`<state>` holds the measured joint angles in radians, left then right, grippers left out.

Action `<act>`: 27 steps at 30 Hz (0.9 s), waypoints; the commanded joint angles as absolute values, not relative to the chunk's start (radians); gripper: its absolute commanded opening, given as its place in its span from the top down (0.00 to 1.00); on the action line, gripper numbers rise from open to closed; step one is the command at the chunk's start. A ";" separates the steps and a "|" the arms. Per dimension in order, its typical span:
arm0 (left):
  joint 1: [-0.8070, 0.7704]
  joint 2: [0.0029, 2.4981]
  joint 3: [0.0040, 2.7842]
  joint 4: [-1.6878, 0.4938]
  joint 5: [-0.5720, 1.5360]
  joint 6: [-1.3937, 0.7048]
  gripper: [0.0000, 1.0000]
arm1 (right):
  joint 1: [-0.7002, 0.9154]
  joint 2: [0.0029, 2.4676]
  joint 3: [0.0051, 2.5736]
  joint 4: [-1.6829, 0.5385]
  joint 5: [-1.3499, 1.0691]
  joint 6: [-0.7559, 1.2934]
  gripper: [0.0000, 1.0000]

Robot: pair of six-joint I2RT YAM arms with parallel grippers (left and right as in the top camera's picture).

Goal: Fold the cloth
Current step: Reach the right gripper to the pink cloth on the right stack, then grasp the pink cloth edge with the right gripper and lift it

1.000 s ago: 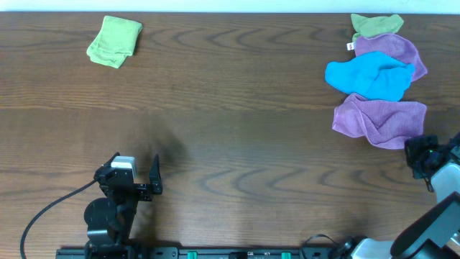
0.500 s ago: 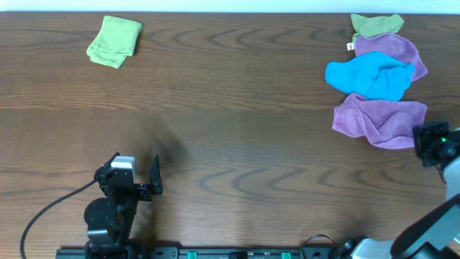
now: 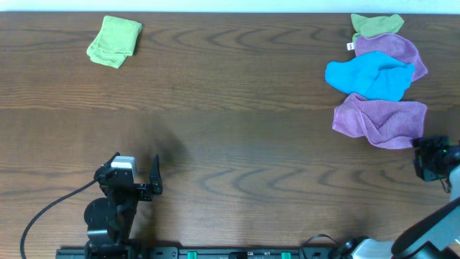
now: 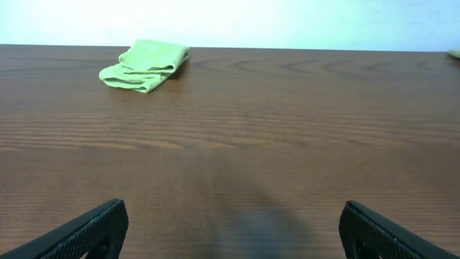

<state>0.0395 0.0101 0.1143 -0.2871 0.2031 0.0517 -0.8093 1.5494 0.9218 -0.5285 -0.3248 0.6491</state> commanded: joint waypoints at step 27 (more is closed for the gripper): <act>0.046 0.004 0.091 -0.294 0.200 0.046 0.05 | -0.816 1.706 0.933 -0.315 -0.409 0.677 0.57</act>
